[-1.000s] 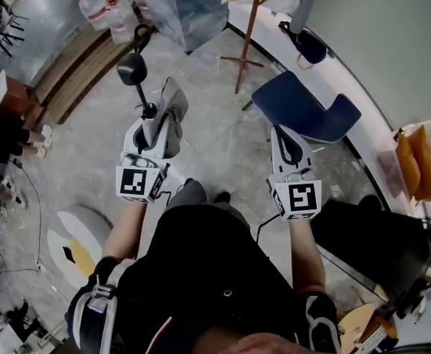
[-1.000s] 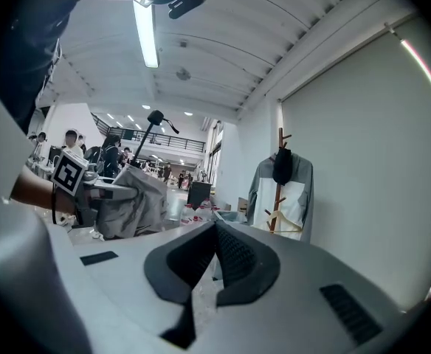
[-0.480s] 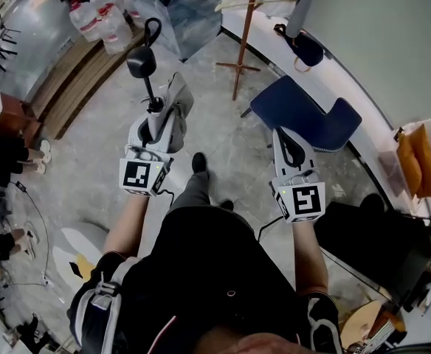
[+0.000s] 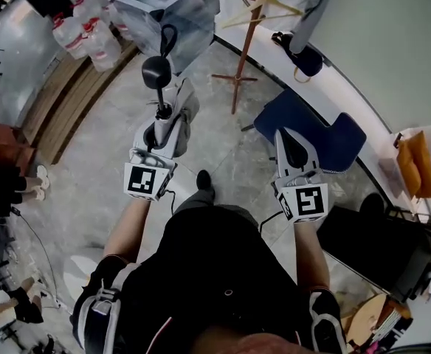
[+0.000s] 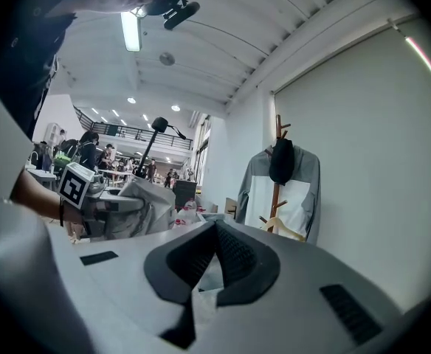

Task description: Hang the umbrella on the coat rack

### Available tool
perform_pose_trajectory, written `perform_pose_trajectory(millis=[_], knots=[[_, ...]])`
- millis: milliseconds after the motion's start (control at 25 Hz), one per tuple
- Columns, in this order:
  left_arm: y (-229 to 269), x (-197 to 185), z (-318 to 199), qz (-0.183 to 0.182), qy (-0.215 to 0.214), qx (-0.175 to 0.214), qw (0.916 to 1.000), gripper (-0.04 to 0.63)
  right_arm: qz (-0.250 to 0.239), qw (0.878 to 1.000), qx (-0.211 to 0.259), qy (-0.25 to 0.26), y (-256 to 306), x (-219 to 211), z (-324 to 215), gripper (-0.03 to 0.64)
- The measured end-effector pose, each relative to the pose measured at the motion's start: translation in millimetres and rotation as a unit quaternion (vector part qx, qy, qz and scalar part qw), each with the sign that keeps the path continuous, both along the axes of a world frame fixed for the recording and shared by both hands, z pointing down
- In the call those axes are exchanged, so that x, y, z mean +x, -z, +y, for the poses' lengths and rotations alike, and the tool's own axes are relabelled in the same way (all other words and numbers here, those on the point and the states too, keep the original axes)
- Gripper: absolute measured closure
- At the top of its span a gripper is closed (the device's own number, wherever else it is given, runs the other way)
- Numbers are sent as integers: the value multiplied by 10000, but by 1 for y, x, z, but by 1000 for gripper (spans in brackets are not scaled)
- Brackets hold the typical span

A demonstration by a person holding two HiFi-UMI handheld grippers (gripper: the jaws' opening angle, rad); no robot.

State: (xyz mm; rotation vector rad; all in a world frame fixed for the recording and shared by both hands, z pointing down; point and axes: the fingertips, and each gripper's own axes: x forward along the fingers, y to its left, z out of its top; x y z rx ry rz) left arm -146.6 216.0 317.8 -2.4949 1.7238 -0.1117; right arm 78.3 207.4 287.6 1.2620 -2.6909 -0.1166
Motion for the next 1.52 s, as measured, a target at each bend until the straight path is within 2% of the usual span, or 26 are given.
perform_pose_trajectory(millis=[200,440,640,1160,1520], knots=[[-3,-14,-44,-118,-269,35,9996,491,50,9999,-31,-109,-2,-23,-34,615],[-12,-8,-89,-6,-466,-48,9989,491,24,9999,-49,-145,-8,-29,-75,615],[-18,1,-127,106,-497,-21,9987,491,-58,9999,-64,-144,-13,-26,-121,615],[-50,28,-258,102,-934,-147,9955,492,-100,9988,-300,384,-27,-4,-244,615],[-61,10,-324,-140,-1269,-176,9917,492,59,9977,-598,320,-50,-4,-286,615]])
